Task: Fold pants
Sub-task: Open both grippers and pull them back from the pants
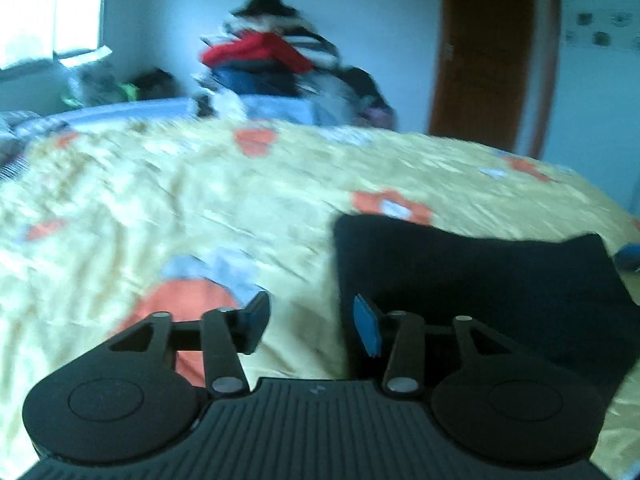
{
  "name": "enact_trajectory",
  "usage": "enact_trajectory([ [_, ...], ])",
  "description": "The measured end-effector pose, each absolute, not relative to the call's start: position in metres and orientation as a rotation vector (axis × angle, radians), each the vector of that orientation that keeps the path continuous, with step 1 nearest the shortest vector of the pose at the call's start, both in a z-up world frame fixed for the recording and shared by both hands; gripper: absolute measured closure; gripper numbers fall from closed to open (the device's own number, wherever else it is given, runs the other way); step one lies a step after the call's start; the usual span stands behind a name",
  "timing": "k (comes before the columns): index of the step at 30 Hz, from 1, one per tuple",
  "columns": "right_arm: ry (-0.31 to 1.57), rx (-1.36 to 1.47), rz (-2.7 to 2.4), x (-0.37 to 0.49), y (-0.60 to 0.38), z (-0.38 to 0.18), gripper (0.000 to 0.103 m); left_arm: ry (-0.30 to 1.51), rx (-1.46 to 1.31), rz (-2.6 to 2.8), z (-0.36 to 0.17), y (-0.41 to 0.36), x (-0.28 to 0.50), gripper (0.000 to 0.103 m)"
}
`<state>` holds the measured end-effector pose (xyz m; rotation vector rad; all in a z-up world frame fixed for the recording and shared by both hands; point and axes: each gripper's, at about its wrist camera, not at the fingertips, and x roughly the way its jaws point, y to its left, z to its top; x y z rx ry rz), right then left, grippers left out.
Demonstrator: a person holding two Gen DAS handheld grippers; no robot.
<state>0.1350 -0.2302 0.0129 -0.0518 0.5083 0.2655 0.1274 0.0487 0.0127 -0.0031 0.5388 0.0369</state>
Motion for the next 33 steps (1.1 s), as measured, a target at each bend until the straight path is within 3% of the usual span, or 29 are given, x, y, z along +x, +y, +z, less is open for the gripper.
enact_trajectory([
  [2, 0.432, -0.042, 0.245, 0.128, -0.234, 0.030, 0.061, 0.506, 0.003, 0.041, 0.024, 0.047, 0.126, 0.042],
  [4, 0.421, 0.010, 0.349, 0.133, -0.231, 0.043, 0.060, 0.501, -0.025, -0.028, 0.036, 0.044, 0.132, 0.022],
  [6, 0.460, 0.004, 0.450, 0.145, -0.213, 0.043, 0.048, 0.525, -0.056, -0.110, 0.040, 0.035, 0.139, 0.014],
  [7, 0.483, -0.014, 0.479, 0.151, -0.202, 0.039, 0.041, 0.537, -0.071, -0.147, 0.040, 0.029, 0.143, 0.014],
  [13, 0.652, -0.133, 0.446, 0.184, -0.178, -0.018, 0.040, 0.716, 0.002, -0.125, -0.003, 0.005, 0.167, 0.012],
  [17, 0.587, -0.104, 0.421, 0.153, -0.178, 0.003, 0.038, 0.666, -0.040, -0.103, 0.003, 0.014, 0.145, 0.013],
  [19, 0.572, -0.116, 0.461, 0.140, -0.174, 0.009, 0.027, 0.656, -0.054, -0.109, 0.006, 0.012, 0.133, 0.009],
  [22, 0.626, -0.183, 0.488, 0.129, -0.163, -0.004, 0.025, 0.664, -0.017, -0.113, 0.002, 0.000, 0.130, 0.002],
  [25, 0.640, -0.164, 0.440, 0.131, -0.160, -0.015, 0.016, 0.668, 0.055, -0.072, -0.006, -0.011, 0.133, 0.000],
  [30, 0.572, -0.135, 0.432, 0.101, -0.162, 0.002, 0.016, 0.653, 0.081, -0.028, 0.003, -0.013, 0.117, 0.000],
  [33, 0.623, -0.132, 0.447, 0.099, -0.157, -0.011, 0.014, 0.658, 0.122, 0.007, -0.001, -0.021, 0.112, 0.000],
])
